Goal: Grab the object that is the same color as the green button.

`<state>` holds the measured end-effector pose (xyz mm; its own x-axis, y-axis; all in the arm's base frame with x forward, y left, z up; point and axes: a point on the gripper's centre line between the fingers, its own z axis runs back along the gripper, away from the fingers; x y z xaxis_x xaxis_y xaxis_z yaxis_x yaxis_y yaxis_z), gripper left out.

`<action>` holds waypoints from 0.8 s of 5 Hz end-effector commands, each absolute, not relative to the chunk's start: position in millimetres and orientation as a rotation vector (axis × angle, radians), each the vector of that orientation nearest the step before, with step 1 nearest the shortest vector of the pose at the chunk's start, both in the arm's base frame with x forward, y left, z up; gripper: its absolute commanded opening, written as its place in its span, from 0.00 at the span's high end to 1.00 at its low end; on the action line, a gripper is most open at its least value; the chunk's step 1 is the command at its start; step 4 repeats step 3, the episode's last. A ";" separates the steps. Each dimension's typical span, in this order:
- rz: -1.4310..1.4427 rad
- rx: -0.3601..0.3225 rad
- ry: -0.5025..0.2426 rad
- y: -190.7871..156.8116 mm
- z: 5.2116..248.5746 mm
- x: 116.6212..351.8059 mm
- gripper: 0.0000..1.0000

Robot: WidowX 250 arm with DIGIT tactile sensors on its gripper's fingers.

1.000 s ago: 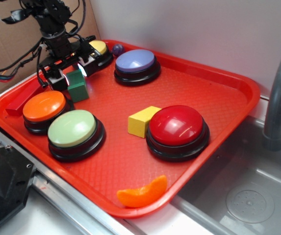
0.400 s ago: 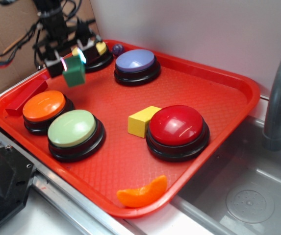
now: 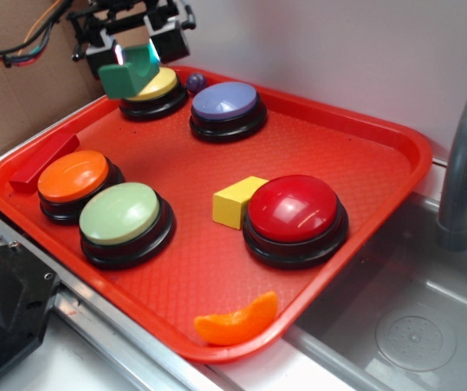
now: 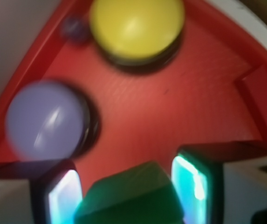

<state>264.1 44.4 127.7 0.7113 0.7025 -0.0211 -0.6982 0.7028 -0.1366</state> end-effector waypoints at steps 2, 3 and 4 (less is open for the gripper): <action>0.387 -0.090 -0.207 -11.5 169.0 234.5 1.00; 0.352 -0.091 -0.220 -8.6 163.6 231.6 1.00; 0.352 -0.091 -0.220 -8.6 163.6 231.6 1.00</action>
